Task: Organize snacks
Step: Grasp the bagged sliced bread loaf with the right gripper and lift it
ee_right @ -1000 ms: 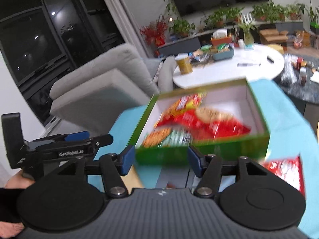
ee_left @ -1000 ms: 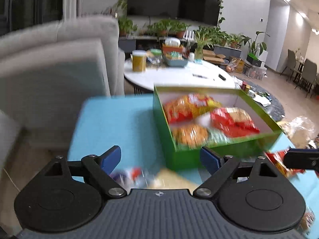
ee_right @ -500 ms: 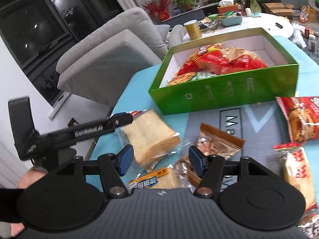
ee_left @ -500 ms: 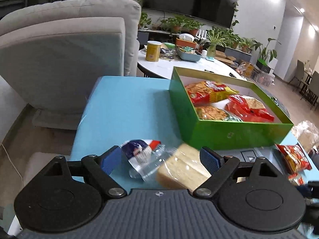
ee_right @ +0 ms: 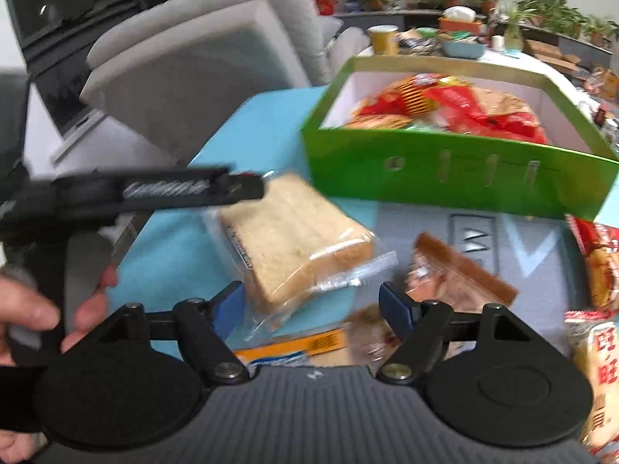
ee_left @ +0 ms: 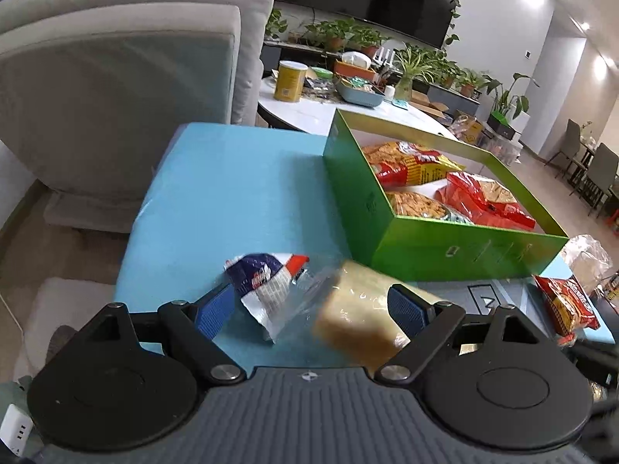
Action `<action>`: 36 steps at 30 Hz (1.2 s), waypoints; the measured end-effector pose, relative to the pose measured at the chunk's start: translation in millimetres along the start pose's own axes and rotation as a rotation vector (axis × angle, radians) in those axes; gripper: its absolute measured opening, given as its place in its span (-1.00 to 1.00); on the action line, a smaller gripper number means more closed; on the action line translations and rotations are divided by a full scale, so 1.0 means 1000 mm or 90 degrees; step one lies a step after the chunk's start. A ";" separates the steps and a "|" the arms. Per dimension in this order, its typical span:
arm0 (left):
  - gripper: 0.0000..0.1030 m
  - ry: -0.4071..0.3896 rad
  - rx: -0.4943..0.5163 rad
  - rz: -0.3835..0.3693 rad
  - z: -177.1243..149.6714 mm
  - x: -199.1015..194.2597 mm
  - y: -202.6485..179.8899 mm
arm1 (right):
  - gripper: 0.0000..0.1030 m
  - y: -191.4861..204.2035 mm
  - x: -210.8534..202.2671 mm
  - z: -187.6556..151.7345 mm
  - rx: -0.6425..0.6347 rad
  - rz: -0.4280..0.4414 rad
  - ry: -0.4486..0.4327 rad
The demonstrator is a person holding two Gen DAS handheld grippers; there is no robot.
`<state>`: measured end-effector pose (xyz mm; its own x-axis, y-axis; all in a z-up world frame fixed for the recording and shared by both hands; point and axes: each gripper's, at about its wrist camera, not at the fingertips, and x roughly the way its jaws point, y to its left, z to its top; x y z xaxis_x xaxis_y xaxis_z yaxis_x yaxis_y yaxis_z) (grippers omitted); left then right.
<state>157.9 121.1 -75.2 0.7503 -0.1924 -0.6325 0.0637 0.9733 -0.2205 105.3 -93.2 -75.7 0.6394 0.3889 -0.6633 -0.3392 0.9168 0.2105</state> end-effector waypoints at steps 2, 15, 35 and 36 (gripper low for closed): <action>0.65 0.002 -0.001 -0.005 -0.002 0.000 0.000 | 0.39 -0.010 -0.003 0.000 0.007 -0.049 -0.014; 0.63 0.021 0.020 -0.044 -0.008 0.003 -0.014 | 0.35 -0.059 -0.010 0.021 0.201 0.064 -0.010; 0.62 0.044 0.039 -0.082 -0.003 0.016 -0.023 | 0.37 -0.050 0.025 0.035 0.222 0.060 0.045; 0.62 0.046 0.036 -0.083 -0.003 0.018 -0.024 | 0.37 -0.051 0.026 0.036 0.226 0.061 0.046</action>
<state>167.7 94.3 -83.9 0.6839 -0.3248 -0.6533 0.1968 0.9444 -0.2636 164.0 -126.8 -78.2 0.5612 0.4788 -0.6751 -0.1262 0.8557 0.5019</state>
